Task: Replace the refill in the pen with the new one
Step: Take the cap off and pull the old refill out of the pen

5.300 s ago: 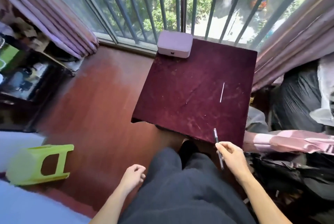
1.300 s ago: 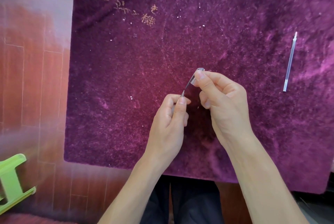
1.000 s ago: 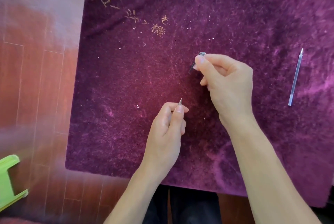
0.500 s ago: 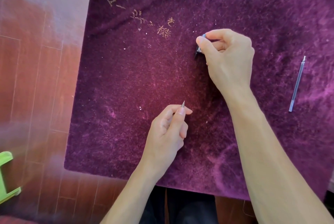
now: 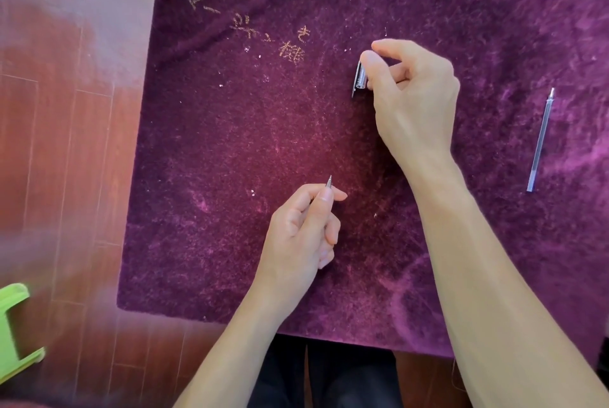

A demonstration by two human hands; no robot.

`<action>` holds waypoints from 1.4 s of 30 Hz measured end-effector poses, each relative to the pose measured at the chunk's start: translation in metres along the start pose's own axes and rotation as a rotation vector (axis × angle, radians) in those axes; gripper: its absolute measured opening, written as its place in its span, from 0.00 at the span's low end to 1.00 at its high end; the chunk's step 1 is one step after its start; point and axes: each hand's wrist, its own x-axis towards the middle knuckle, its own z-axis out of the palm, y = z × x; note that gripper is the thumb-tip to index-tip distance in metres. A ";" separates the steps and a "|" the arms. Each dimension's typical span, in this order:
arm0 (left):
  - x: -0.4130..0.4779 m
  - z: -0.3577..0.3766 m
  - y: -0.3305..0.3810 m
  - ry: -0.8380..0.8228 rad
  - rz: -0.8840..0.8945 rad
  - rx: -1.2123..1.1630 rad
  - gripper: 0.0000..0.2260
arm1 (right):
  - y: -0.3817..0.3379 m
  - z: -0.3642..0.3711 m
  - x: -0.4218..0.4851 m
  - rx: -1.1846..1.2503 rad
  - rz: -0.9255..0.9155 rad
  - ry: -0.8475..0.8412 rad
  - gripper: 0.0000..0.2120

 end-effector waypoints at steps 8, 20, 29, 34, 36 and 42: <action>-0.001 0.002 -0.001 -0.006 0.037 0.036 0.12 | 0.008 -0.025 -0.036 0.127 0.044 0.028 0.09; -0.019 0.022 -0.016 -0.057 0.035 0.151 0.11 | 0.049 -0.057 -0.145 0.287 0.232 -0.168 0.06; -0.040 0.041 -0.024 -0.104 0.168 0.395 0.08 | 0.067 -0.076 -0.165 0.527 0.314 -0.208 0.04; -0.041 0.049 -0.025 0.006 0.209 0.526 0.05 | 0.070 -0.082 -0.159 0.563 0.321 -0.185 0.05; -0.041 0.051 -0.023 0.027 0.240 0.546 0.06 | 0.069 -0.081 -0.157 0.590 0.319 -0.193 0.05; -0.040 0.048 -0.020 0.047 0.269 0.498 0.08 | 0.070 -0.076 -0.149 0.698 0.332 -0.254 0.05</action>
